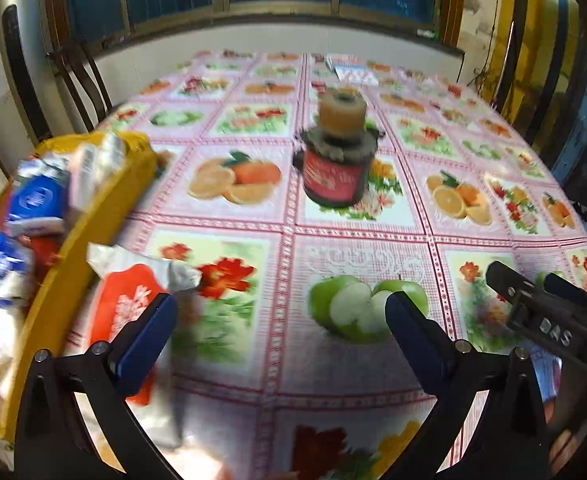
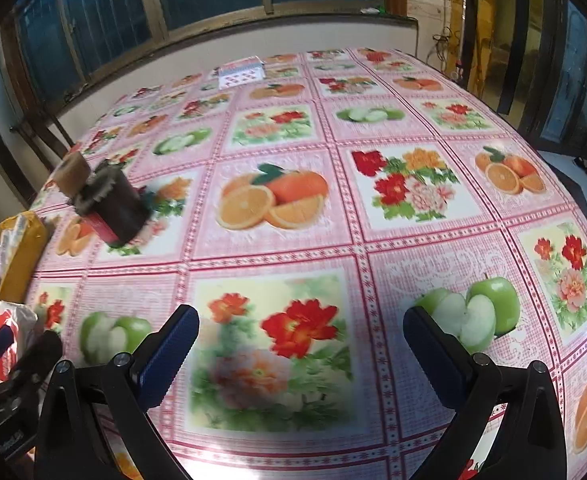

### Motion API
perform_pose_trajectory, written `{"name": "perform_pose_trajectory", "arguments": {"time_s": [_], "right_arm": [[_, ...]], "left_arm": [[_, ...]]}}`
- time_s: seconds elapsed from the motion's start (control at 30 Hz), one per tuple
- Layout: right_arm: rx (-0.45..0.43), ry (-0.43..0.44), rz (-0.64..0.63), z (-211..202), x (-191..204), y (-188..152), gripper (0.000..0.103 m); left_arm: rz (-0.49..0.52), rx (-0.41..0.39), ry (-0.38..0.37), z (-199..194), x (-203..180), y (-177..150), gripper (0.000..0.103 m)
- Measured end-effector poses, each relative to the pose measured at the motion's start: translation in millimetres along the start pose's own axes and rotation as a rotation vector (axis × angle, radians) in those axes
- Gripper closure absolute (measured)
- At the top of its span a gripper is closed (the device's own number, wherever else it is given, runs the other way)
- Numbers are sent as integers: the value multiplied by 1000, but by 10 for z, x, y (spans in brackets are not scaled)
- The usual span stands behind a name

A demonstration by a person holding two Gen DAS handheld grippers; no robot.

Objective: Organize soft objects

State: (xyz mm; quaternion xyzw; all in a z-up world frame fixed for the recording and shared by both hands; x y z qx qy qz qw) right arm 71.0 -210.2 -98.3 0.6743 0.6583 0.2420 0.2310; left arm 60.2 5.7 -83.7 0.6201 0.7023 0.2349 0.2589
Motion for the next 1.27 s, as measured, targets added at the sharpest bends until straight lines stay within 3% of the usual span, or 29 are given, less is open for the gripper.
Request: {"name": "perform_pose_trajectory", "arguments": {"time_s": [0.2,0.37,0.53,0.73,1.0,1.27], "right_arm": [[-62,37,-108,-206,518,208,0],[-99,145,-182,-345,1144,331,0],[-142,210,-334,-542,1972,373,0],[-165,255,-469,-641,2729,290,0],[-149,297,-489,-616,3031,239,0],[-144,295,-491,-622,2995,192,0]], "left_arm": [[-42,-115,74,-403,659,190,0],[-137,-147,152,-542,1302,229,0],[-248,-162,219,-604,1890,214,0],[-308,-159,245,-627,2238,131,0],[-358,-169,262,-629,2493,85,0],[-375,-196,273,-660,2584,82,0]]}}
Point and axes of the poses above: each gripper's, at about its wrist camera, not at the fingertips, and z roughly the way its jaws point, x to its left, y to its top, the point moved 7 cm from there along z, roughly the way its jaws point, and after that the axes turned 6 degrees about -z, right-handed, at the moved point
